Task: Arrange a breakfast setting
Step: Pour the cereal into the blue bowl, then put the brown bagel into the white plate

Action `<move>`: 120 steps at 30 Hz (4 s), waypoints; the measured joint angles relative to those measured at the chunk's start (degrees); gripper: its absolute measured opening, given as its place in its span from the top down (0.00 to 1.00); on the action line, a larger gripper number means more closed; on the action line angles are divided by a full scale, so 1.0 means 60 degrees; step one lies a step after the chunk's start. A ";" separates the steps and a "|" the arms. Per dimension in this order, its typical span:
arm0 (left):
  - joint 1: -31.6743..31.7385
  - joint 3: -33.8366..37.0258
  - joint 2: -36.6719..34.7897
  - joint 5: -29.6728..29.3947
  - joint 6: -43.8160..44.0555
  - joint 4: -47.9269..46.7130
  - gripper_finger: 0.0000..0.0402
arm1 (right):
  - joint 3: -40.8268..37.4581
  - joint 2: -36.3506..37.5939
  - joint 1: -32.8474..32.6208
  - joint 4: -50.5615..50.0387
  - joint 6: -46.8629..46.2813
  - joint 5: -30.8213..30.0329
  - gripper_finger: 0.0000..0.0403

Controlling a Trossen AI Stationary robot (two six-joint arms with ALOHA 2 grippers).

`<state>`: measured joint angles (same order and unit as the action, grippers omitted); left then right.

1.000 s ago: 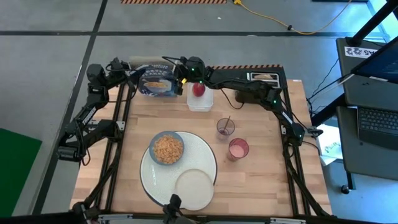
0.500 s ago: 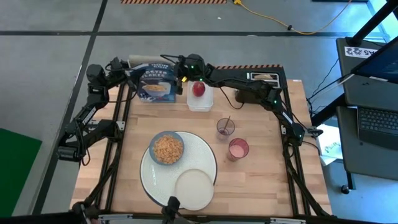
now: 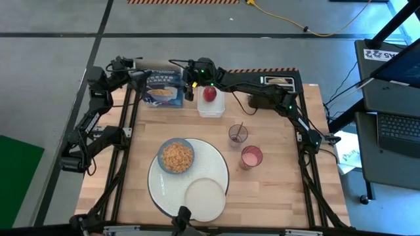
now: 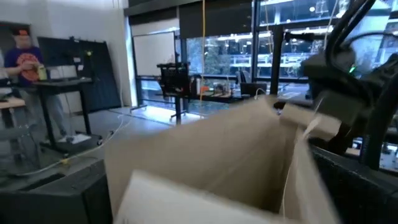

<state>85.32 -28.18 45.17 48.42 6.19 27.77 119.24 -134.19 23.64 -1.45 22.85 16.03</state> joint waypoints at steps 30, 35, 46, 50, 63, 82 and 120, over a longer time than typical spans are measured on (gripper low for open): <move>-0.0530 -0.2084 -0.0030 -0.0753 0.2160 0.0036 0.03 | 0.0004 0.0862 -0.0007 -0.0179 0.0998 -0.0819 0.37; -0.1042 -0.2928 -0.0034 -0.1296 0.2164 0.0044 0.03 | 0.0004 0.1013 0.0000 -0.0234 0.1009 -0.0656 0.37; -0.1922 -0.3615 -0.0024 -0.2306 0.2162 -0.0084 0.03 | 0.0004 0.1531 -0.0073 -0.0170 0.1307 -0.0494 0.37; -0.2096 -0.3615 -0.0029 -0.2526 0.2164 -0.0291 0.03 | 0.0004 0.1691 -0.0072 -0.0229 0.1191 -0.0326 0.37; -0.2984 -0.3607 -0.0363 -0.3724 0.3727 -0.0086 0.03 | 0.0004 0.3563 -0.0062 -0.0640 0.1523 -0.0325 0.37; -0.6317 -0.3604 -0.0656 -0.2400 0.6048 -0.0243 0.03 | -0.0184 0.6045 -0.0406 -0.7994 0.1449 0.1749 0.37; -0.6310 -0.3604 -0.0656 -0.2407 0.6135 -0.0270 0.03 | -0.9118 1.1379 0.6918 -0.7236 0.3089 0.0724 0.59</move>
<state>47.46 -49.80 41.23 33.98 43.00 26.15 64.53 -65.91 65.14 -44.87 41.39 20.37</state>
